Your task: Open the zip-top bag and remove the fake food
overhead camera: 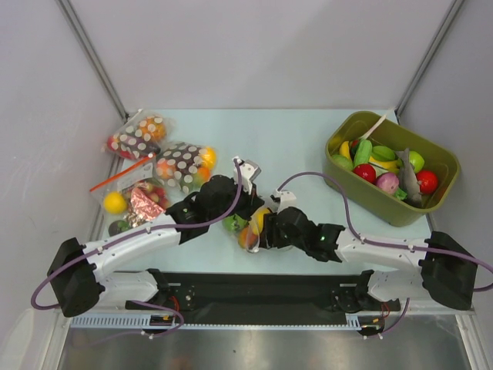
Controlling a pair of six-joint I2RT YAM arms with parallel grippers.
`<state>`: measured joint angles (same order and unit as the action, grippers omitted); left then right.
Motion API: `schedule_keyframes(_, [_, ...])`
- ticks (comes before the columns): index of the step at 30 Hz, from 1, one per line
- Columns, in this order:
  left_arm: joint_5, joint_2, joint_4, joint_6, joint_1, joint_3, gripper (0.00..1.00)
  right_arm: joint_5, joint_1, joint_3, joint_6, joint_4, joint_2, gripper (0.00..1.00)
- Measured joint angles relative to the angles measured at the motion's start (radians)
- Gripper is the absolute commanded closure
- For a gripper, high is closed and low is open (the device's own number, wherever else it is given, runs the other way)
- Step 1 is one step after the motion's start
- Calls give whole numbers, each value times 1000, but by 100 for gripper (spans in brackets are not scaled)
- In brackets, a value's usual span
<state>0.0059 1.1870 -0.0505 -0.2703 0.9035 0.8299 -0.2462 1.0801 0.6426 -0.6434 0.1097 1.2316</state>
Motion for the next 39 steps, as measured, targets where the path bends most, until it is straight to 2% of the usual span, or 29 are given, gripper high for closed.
schedule_keyframes(11, [3, -3, 22, 0, 11, 0, 100, -78, 23, -7, -64, 5, 69, 40])
schedule_keyframes(15, [8, -3, 20, 0, 11, 0, 100, -87, 24, -17, -65, -19, 95, 30])
schedule_keyframes(20, [16, -3, 16, 0, 14, 0, 100, -86, 24, -16, -64, -108, 177, 29])
schedule_keyframes(22, [17, -3, 8, 1, 16, -1, 100, -86, 24, -16, -64, -148, 208, 34])
schedule_keyframes(23, [17, -3, 8, 1, 16, -4, 100, -87, 24, -16, -64, -166, 219, 40])
schedule_keyframes(24, [16, -3, 8, 0, 16, -7, 99, -87, 24, -16, -63, -181, 228, 52])
schedule_keyframes(26, [16, -5, 13, 1, 16, -13, 100, -89, 24, -17, -65, -203, 236, 63])
schedule_keyframes(29, [16, -14, 25, 0, 16, -19, 100, -103, 24, -19, -53, -220, 232, 73])
schedule_keyframes(30, [15, -17, 27, 0, 16, -21, 99, -107, 24, -20, -47, -222, 227, 81])
schedule_keyframes(32, [12, -19, 28, 0, 17, -24, 100, -112, 24, -24, -31, -222, 208, 88])
schedule_keyframes(33, [5, -19, 27, 0, 18, -27, 100, -114, 24, -25, -21, -219, 192, 97])
schedule_keyframes(34, [-4, -19, 26, 1, 18, -29, 100, -114, 24, -26, -9, -216, 177, 100])
schedule_keyframes(39, [-65, -16, 14, 8, 19, -30, 100, -110, 24, -26, 27, -193, 65, 100])
